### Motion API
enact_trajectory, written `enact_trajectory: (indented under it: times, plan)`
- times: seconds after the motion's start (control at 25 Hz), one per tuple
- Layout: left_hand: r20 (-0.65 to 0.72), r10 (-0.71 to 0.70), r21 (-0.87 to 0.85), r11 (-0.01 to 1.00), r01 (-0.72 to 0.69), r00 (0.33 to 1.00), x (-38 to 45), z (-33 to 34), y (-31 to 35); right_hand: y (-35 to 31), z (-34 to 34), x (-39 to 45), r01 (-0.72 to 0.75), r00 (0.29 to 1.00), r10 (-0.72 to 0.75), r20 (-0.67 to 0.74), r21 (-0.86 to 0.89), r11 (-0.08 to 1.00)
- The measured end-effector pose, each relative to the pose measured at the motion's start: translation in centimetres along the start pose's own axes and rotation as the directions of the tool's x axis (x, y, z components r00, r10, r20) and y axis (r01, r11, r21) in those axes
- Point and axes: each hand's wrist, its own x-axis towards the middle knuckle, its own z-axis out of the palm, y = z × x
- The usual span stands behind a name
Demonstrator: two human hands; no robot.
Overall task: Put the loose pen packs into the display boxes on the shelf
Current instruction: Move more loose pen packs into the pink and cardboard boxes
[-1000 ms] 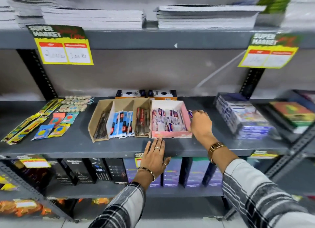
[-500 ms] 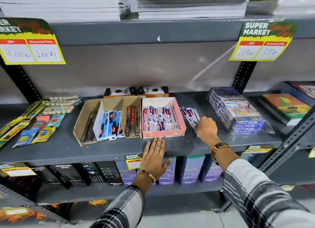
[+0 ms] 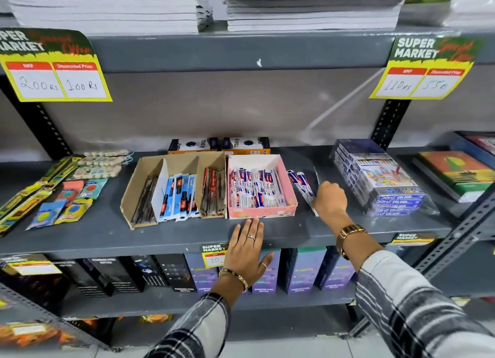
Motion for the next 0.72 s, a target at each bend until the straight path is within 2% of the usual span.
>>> enact_trajectory:
  times: [0.16, 0.32, 0.4, 0.56, 0.72]
  plan:
    - [0.079, -0.025, -0.014, 1.000, 0.026, 0.997, 0.0, -0.2, 0.0, 0.0, -0.4, -0.6, -0.028, 0.995, 0.033, -0.096, 0.052, 0.998]
    - [0.207, -0.008, -0.060, 0.998, 0.020, 0.978, 0.2, 0.5, -0.4, -0.3, -0.7, -0.7, -0.061, 0.985, 0.096, -0.141, 0.231, 0.971]
    - [0.218, -0.011, -0.048, 0.999, 0.022, 0.976, 0.2, 0.7, -0.4, -0.4, -0.8, -0.8, -0.069, 0.978, 0.136, -0.155, 0.378, 0.923]
    - [0.235, -0.036, -0.037, 0.998, 0.046, 0.971, 0.1, 0.2, -0.2, -1.0, -1.1, -1.2, -0.137, 0.972, 0.229, -0.060, 0.645, 0.752]
    - [0.260, -0.068, -0.025, 0.997, 0.077, 0.963, 0.0, 0.0, 0.1, -1.7, -1.4, -1.9, -0.125, 0.981, 0.194, -0.015, 0.716, 0.687]
